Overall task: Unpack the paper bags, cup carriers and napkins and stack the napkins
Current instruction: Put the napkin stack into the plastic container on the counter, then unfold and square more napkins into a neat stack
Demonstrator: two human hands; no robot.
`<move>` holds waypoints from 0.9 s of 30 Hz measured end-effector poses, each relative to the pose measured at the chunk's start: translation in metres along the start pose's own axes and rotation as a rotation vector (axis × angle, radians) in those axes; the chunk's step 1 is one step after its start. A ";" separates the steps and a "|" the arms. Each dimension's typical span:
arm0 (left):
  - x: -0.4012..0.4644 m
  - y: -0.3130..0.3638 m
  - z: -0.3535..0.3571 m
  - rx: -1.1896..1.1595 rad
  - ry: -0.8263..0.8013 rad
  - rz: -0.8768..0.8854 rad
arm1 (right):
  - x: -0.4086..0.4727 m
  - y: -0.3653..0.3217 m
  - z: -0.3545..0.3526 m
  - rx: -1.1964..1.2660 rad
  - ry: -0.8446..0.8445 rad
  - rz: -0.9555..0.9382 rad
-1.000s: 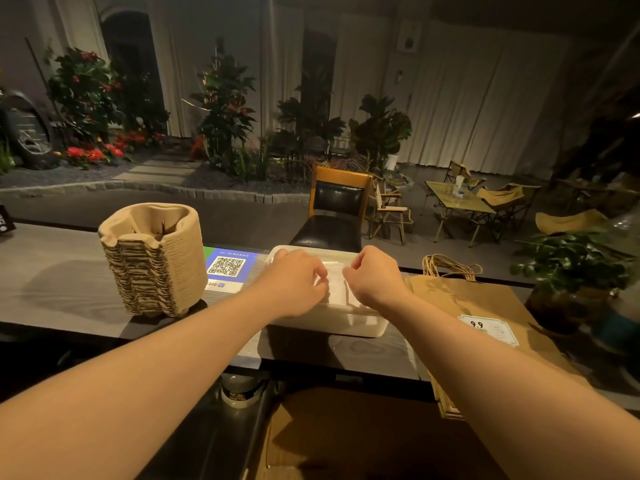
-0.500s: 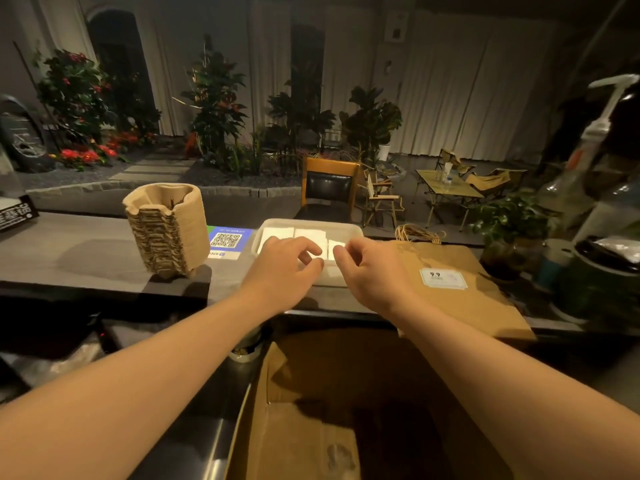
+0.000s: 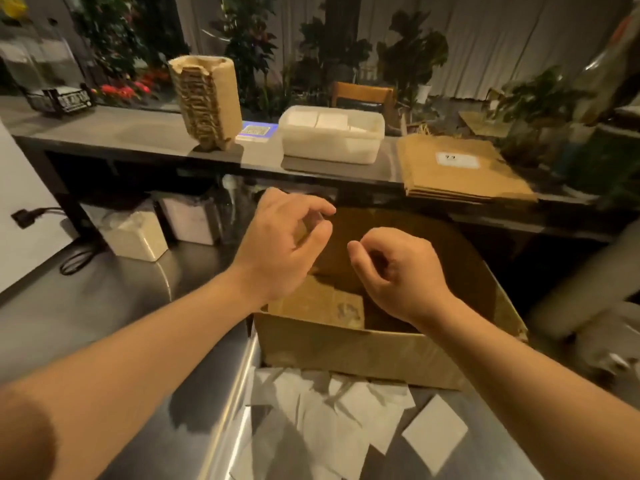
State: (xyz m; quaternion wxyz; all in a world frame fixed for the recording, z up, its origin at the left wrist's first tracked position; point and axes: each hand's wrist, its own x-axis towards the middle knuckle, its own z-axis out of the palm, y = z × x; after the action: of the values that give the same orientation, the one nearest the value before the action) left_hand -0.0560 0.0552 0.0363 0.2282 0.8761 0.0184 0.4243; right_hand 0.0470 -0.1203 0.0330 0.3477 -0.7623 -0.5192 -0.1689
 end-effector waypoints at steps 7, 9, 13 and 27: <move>-0.147 0.006 0.024 -0.009 0.132 0.153 | -0.121 0.017 0.050 0.041 0.168 -0.232; -0.191 -0.002 0.042 -0.010 0.034 0.116 | -0.156 0.024 0.068 0.025 0.143 -0.248; -0.249 -0.025 0.073 0.075 -0.229 -0.307 | -0.211 0.037 0.100 -0.083 -0.099 -0.012; -0.282 -0.035 0.121 0.368 -0.545 -0.597 | -0.247 0.043 0.133 -0.070 -0.424 0.455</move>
State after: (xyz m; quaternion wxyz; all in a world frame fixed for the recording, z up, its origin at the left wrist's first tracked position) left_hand -0.1399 -0.0238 -0.2497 0.1776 0.9383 0.2849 0.0830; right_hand -0.0277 -0.2024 -0.2287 0.2340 -0.8886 -0.3902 0.0581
